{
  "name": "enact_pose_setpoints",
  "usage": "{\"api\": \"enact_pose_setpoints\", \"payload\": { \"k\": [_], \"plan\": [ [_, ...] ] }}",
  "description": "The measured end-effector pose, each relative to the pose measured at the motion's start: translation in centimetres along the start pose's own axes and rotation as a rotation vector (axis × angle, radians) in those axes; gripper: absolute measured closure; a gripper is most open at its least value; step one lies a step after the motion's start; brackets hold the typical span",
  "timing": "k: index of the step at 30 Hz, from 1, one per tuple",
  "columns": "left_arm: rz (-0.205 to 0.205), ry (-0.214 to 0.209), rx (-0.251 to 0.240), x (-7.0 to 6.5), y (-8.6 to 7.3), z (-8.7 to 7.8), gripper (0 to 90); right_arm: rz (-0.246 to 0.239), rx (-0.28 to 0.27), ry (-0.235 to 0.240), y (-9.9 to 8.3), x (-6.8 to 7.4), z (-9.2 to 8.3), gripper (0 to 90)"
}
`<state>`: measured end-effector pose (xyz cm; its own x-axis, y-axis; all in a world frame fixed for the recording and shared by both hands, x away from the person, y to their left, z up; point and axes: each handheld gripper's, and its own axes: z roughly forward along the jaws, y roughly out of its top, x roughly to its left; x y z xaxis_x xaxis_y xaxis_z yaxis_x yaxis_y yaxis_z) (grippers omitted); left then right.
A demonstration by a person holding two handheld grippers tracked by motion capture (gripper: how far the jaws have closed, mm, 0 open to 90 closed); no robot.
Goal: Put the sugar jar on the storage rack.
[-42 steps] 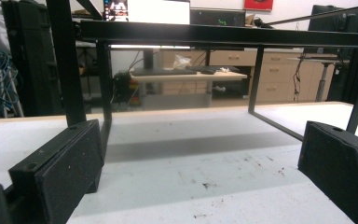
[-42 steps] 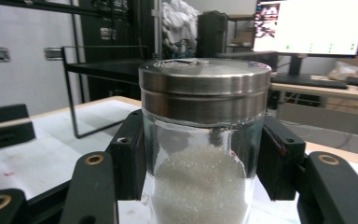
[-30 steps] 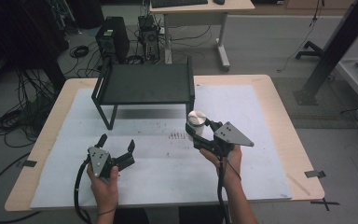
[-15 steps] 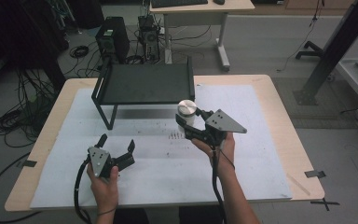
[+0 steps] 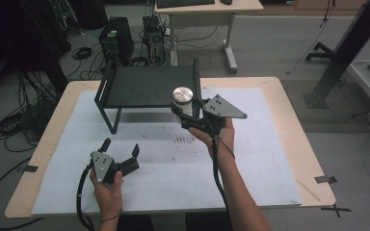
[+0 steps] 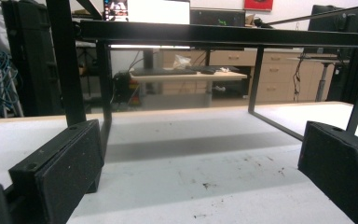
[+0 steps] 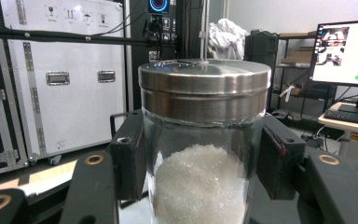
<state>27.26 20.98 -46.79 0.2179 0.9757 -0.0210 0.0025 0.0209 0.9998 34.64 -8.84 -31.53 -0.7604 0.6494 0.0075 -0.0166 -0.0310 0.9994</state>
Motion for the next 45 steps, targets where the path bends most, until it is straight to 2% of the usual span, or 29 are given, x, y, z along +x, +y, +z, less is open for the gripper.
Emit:
{"api": "enact_pose_setpoints", "payload": {
  "k": [8, 15, 18, 27, 34, 45],
  "plan": [
    [0.002, 0.000, -0.001, 0.0, 0.0, 0.0, 0.4, 0.002, 0.000, 0.017, 1.8, -0.6, 2.5, 44.4],
    [0.001, 0.000, 0.000, 0.0, 0.0, 0.0, 0.5, -0.009, 0.009, 0.017, 2.5, -1.0, 4.2, 44.4],
    [0.001, 0.000, 0.000, 0.0, 0.0, 0.0, 0.5, -0.013, 0.018, 0.014, 2.6, -1.2, 5.4, 44.4],
    [0.000, -0.001, -0.001, 0.0, 0.0, 0.0, 0.5, -0.015, 0.041, 0.005, 2.2, -1.7, 7.9, 44.4],
    [0.000, -0.002, -0.001, 0.0, 0.0, 0.0, 0.5, 0.007, 0.063, -0.001, 1.3, -2.2, 9.7, 44.3],
    [0.000, -0.002, -0.001, 0.0, 0.0, 0.0, 0.4, 0.017, 0.077, -0.002, 0.0, -2.8, 11.4, 44.4]
  ]
}}
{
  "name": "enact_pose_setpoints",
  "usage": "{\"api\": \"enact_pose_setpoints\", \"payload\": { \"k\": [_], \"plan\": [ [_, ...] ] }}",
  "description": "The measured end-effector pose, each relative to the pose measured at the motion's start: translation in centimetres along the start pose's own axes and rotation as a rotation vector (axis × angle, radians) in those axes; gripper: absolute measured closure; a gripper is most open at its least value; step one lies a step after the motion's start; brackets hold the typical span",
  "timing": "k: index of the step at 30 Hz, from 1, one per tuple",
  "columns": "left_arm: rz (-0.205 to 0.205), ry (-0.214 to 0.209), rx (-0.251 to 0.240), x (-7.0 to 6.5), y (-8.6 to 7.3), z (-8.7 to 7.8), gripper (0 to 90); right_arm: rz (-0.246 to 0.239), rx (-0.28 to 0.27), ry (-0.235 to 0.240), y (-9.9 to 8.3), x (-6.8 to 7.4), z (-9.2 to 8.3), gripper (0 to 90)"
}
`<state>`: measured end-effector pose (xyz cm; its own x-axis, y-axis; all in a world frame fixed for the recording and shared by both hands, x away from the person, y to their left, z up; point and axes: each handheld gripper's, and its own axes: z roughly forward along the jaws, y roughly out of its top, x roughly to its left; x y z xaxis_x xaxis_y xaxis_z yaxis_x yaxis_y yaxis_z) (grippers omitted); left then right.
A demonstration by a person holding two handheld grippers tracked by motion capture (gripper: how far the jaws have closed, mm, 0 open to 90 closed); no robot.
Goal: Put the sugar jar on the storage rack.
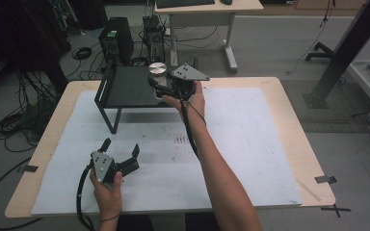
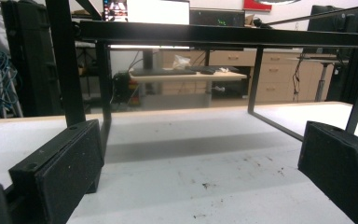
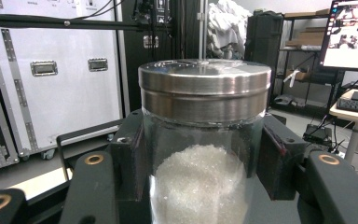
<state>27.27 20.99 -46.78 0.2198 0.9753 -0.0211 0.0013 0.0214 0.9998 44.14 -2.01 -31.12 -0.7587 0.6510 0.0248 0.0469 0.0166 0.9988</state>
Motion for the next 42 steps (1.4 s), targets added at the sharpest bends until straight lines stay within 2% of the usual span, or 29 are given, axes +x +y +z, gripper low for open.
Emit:
{"api": "enact_pose_setpoints", "payload": {
  "k": [22, 36, 42],
  "plan": [
    [0.001, 0.000, 0.000, 0.0, 0.0, 0.0, 0.5, 0.031, 0.030, -0.012, -1.5, -0.8, 1.4, 44.3],
    [0.000, -0.001, 0.000, 0.0, 0.0, 0.0, 0.5, 0.005, 0.039, -0.017, -2.1, -0.6, 1.7, 44.3],
    [0.002, -0.001, 0.000, 0.0, 0.0, 0.0, 0.5, 0.011, 0.031, -0.016, -2.2, -0.6, 1.6, 44.3]
  ]
}}
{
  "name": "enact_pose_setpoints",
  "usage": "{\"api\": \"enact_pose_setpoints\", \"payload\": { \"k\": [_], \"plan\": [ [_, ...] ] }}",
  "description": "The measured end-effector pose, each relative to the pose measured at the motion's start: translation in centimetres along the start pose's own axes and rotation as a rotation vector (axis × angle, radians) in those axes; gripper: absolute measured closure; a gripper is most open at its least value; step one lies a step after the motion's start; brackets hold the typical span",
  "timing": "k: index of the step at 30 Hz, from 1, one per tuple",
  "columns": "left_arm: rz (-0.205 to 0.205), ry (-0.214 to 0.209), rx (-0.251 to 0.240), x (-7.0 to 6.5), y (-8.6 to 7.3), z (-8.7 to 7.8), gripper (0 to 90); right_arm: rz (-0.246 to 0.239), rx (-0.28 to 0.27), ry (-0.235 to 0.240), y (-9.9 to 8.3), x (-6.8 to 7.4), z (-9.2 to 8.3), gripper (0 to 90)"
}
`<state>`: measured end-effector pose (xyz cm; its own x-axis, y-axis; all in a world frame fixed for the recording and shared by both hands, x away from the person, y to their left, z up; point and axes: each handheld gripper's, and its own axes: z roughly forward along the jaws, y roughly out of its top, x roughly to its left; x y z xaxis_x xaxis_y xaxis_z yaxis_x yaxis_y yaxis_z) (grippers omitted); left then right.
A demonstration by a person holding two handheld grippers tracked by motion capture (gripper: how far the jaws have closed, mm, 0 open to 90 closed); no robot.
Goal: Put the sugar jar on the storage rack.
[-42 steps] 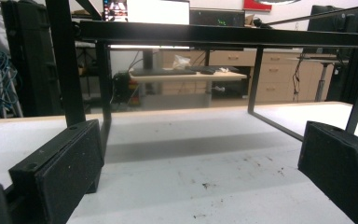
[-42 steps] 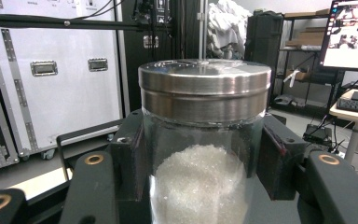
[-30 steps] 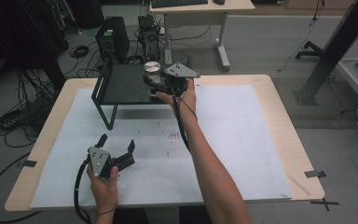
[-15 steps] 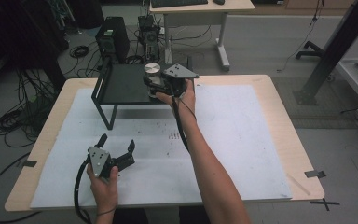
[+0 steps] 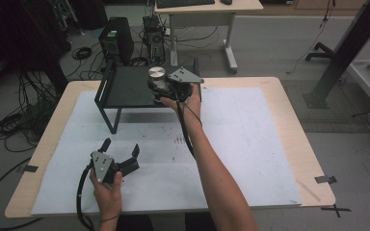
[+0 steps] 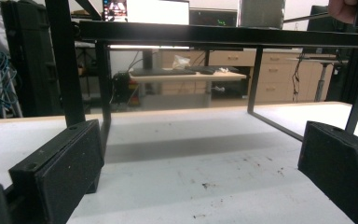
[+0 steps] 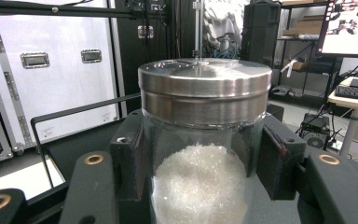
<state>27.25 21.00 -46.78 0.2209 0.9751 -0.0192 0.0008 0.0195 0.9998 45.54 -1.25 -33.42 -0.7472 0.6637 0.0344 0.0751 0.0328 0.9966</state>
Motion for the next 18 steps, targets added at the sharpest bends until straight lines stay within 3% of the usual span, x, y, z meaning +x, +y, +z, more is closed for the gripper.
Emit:
{"api": "enact_pose_setpoints", "payload": {
  "k": [18],
  "plan": [
    [0.000, 0.000, 0.000, 0.00, 0.00, 0.00, 0.5, 0.000, -0.003, 0.002, -0.04, -0.06, -0.04, 44.2]
  ]
}}
